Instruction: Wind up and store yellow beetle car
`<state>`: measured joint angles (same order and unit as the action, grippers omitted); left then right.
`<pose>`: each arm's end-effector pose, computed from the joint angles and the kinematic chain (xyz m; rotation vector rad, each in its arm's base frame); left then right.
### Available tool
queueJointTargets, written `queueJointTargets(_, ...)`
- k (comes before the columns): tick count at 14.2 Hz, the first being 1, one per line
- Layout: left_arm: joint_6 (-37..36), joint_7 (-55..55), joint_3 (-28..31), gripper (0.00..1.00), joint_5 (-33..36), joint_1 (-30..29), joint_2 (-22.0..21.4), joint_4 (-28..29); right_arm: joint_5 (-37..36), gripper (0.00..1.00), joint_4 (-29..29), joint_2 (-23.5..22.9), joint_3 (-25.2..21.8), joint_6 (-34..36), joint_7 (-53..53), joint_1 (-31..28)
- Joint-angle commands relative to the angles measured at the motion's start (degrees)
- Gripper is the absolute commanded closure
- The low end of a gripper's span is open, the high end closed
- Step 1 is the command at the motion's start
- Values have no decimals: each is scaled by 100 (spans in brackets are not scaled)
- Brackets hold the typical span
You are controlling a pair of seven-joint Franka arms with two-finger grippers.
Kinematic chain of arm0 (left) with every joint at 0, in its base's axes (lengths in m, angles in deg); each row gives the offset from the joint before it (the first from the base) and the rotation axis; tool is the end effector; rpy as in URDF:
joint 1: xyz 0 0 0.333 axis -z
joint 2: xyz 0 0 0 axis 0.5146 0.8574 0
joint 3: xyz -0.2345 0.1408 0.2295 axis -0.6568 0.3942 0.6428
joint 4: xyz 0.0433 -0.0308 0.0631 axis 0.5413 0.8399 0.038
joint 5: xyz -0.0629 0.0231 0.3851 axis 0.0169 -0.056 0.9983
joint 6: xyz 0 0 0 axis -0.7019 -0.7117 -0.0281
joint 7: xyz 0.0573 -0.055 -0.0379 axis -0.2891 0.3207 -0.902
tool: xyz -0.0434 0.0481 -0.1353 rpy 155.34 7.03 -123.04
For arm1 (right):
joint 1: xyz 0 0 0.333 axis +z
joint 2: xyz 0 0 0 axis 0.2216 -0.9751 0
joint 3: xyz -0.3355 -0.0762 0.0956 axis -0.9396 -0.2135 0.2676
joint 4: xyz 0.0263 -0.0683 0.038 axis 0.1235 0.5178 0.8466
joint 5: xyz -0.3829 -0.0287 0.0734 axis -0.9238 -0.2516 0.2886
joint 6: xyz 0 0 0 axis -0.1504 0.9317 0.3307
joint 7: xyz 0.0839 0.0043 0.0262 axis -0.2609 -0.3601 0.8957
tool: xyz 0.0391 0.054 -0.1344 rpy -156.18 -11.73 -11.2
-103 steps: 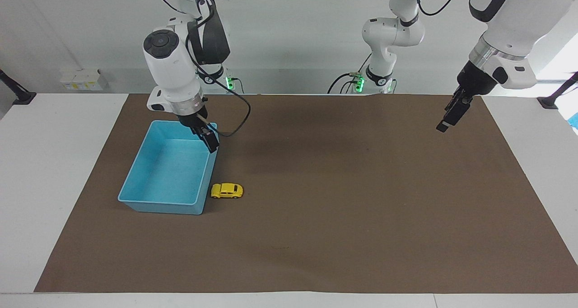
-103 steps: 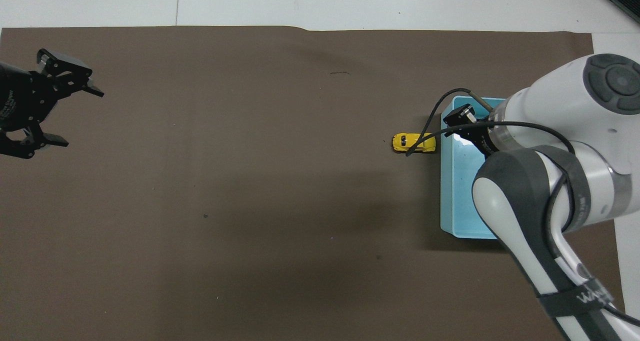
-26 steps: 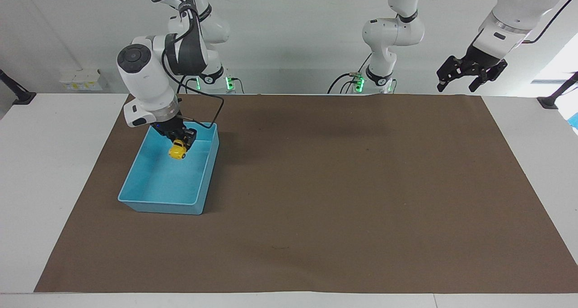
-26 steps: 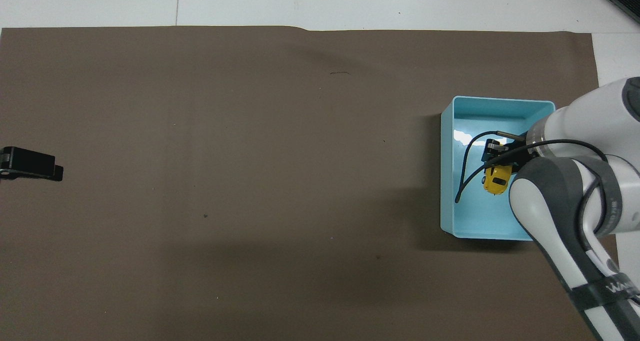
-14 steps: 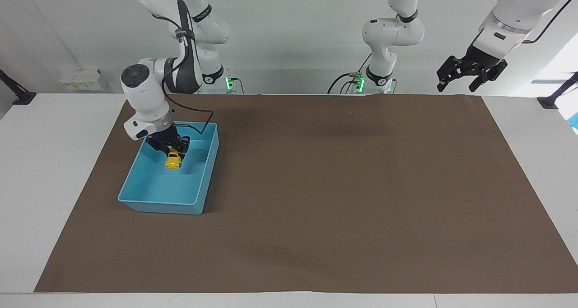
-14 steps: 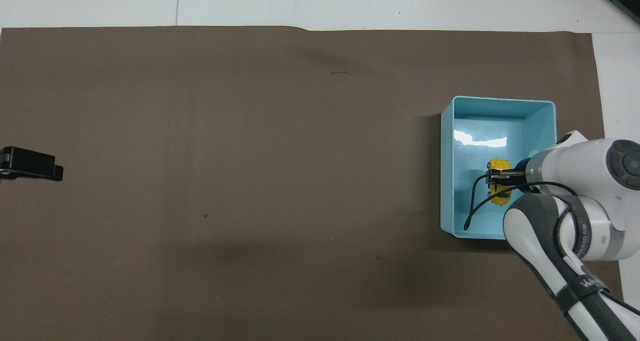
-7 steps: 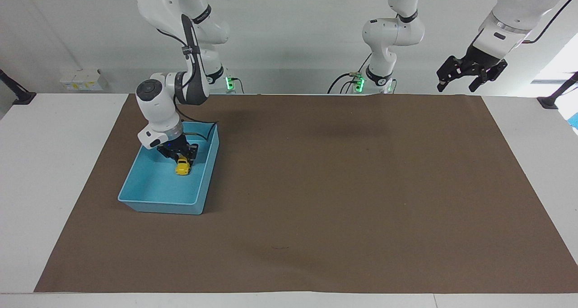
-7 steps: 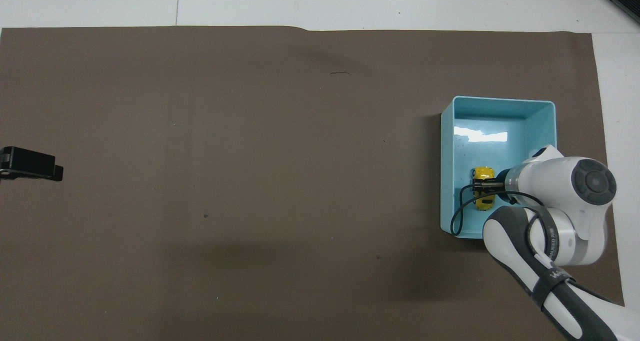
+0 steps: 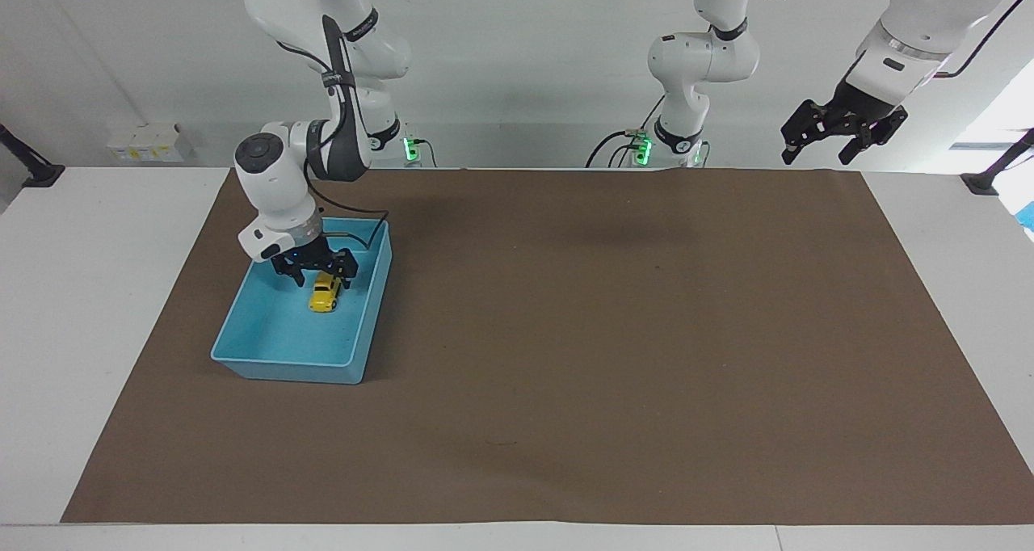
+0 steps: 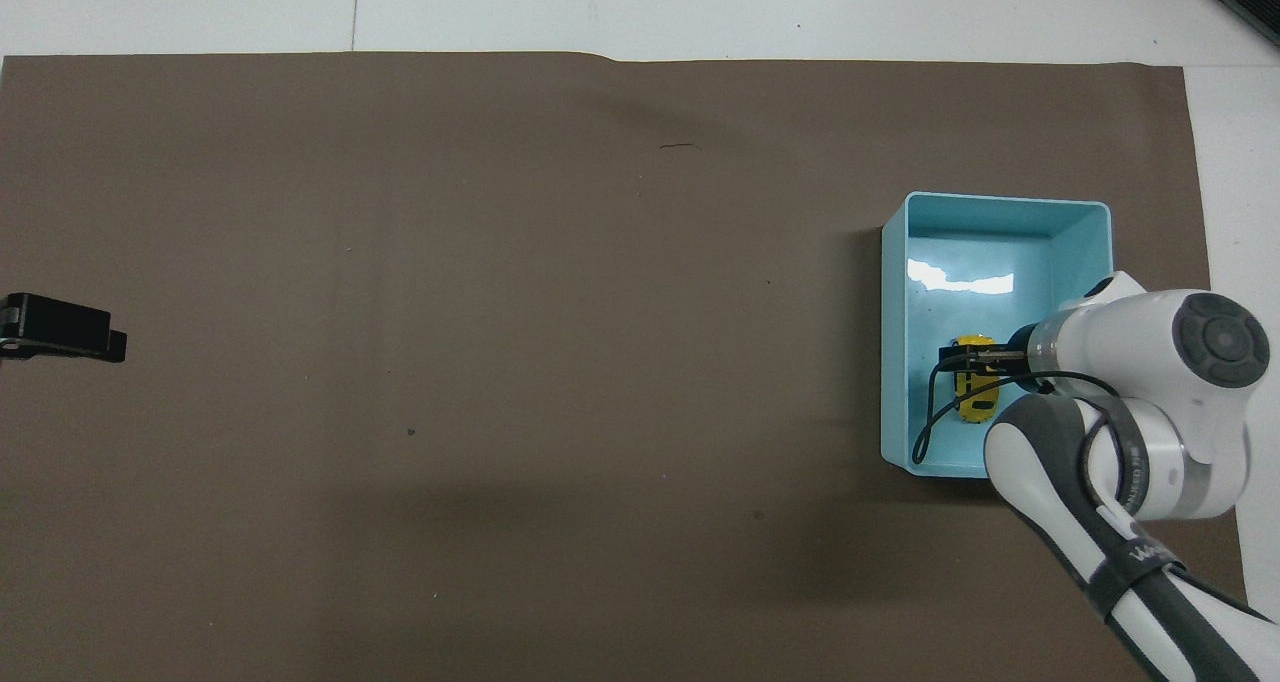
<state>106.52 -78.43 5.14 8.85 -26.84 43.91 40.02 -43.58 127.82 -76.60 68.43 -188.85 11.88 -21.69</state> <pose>0.5013 -0.0230 0.6493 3.0861 -0.0252 -0.0702 0.5267 -0.0190 0.3429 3.1234 -0.1001 0.0667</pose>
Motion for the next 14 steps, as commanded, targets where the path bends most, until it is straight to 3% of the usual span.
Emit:
queueJointTargets(1, -43, -5, -2, 0, 111, 0, -76, 36, -38, 0, -407, 194, 17, 562, 110, -86)
queueJointTargets(4, -43, -5, -2, 0, 111, 0, -68, 36, -30, 0, -811, 352, 17, 1097, 93, -113)
queueJointTargets(9, -43, -5, -2, 0, 111, 0, -68, 36, 32, 0, -2173, 458, 17, 2767, -101, -113)
queueJointTargets(14, -43, -5, -2, 0, 111, 0, -68, 36, 102, 0, -3157, 449, 34, 3769, -101, -113)
